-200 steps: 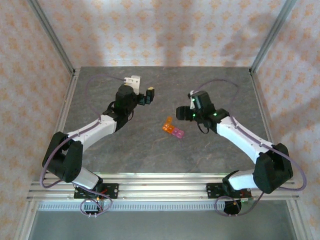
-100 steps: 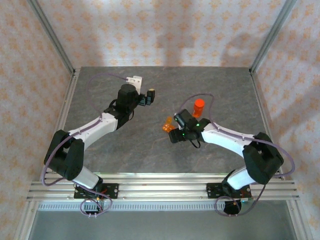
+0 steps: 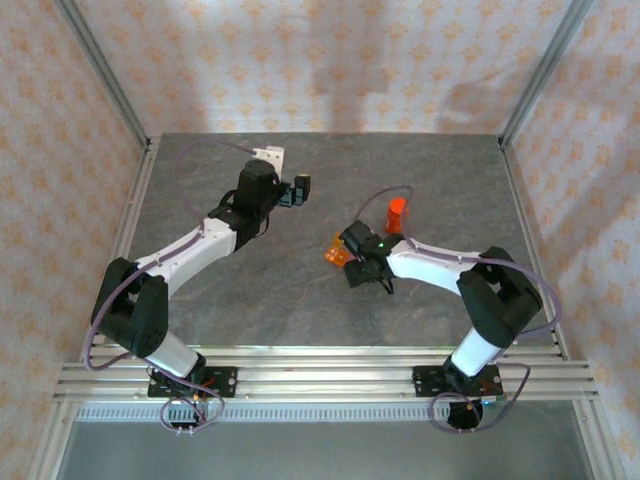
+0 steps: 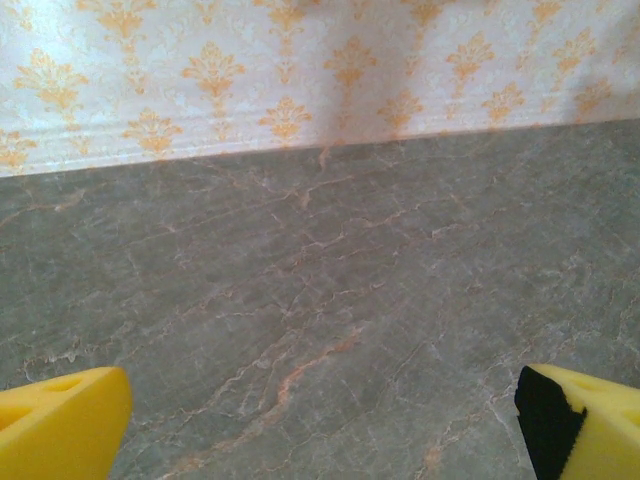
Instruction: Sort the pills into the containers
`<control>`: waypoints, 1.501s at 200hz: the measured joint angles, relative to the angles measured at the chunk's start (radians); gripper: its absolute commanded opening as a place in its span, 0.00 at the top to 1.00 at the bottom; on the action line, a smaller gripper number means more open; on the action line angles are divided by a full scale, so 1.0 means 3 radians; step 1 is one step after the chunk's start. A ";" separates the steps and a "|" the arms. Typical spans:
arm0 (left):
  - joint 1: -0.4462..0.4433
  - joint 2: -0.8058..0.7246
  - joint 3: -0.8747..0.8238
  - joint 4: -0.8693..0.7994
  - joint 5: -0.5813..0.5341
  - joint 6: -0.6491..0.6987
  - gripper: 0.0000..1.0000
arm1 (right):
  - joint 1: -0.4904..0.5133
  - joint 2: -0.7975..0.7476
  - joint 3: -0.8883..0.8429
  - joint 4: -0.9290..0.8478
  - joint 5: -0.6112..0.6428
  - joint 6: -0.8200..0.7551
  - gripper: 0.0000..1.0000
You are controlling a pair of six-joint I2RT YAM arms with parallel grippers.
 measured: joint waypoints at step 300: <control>0.0000 0.0788 0.0907 -0.1044 0.0549 0.0050 1.00 | -0.0768 0.0191 0.0348 -0.0069 -0.1147 0.0778 0.28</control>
